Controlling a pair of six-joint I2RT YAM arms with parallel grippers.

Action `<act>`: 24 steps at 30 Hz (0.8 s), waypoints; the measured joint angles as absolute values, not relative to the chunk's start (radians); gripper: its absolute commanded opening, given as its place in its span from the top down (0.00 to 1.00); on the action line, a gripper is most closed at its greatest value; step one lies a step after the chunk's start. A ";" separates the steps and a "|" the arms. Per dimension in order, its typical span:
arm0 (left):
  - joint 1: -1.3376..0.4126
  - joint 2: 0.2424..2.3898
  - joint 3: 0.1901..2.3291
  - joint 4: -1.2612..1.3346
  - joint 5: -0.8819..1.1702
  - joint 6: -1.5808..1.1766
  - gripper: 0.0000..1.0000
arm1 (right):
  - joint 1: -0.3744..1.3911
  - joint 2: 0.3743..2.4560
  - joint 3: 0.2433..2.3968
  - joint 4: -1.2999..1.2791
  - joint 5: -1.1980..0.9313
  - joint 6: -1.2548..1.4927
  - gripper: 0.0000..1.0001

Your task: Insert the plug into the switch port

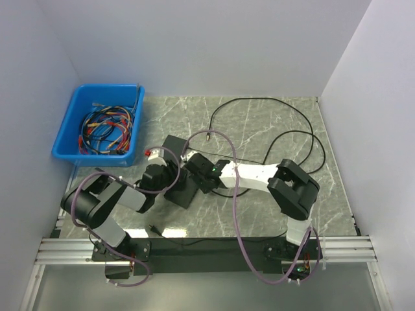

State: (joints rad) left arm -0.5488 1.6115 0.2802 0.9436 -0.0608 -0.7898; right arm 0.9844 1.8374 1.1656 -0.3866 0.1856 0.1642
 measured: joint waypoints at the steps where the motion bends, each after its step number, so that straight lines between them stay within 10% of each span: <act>1: -0.543 1.605 0.296 0.912 -0.057 -0.785 0.53 | 0.979 1.845 1.176 -0.387 0.185 0.162 1.00; 24: -0.347 1.772 0.628 0.688 0.038 -0.691 0.53 | 0.830 2.077 1.493 -0.381 0.163 0.121 0.99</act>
